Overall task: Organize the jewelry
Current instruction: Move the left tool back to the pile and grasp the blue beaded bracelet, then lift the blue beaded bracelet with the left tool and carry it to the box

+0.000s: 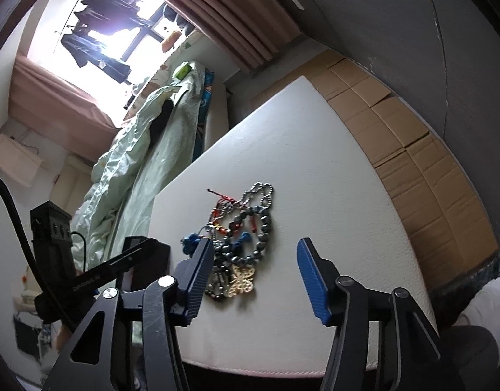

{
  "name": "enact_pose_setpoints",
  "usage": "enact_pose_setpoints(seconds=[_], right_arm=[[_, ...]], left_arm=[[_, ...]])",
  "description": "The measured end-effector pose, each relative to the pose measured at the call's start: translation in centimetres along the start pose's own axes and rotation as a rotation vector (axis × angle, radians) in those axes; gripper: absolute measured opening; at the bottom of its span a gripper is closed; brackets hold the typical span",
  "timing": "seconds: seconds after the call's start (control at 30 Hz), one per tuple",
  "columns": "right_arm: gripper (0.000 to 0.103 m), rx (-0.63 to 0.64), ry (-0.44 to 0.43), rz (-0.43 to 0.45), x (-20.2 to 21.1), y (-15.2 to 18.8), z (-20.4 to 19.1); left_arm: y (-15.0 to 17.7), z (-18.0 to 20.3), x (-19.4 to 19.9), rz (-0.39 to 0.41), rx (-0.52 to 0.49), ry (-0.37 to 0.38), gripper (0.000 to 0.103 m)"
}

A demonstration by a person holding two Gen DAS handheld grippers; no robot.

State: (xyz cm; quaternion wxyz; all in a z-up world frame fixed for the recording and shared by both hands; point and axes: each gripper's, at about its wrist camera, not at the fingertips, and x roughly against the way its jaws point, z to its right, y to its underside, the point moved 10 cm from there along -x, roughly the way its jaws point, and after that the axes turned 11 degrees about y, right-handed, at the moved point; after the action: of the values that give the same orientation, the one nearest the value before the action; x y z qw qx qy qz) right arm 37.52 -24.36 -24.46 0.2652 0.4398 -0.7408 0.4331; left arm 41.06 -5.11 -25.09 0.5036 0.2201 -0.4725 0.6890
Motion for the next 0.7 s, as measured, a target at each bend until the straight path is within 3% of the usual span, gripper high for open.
enact_pose_setpoints(seconds=[0.1,0.3,0.5,0.53,0.7], right_arm=[[0.044,0.000,0.004,-0.026,-0.9,0.3,0.3],[0.044,-0.005,0.011,-0.045,-2.0,0.5,0.2],[0.043,0.003,0.021,-0.064,-3.2,0.7,-0.3],[0.041,0.002,0.024,-0.070,-3.5,0.7,-0.4],[0.033,0.011,0.055,-0.112,-5.2,0.5,-1.0]], left_arm=[[-0.3,-0.2,-1.1,-0.017,0.010,0.006,0.034],[-0.2,-0.7,-3.1,-0.059,0.019,0.012,0.034],[0.5,-0.2,-3.4,-0.071,0.009,0.044,0.021],[0.5,0.0,-3.2,-0.071,-0.001,0.044,0.015],[0.1,1.0,-1.7,-0.047,-0.018,0.066,0.013]])
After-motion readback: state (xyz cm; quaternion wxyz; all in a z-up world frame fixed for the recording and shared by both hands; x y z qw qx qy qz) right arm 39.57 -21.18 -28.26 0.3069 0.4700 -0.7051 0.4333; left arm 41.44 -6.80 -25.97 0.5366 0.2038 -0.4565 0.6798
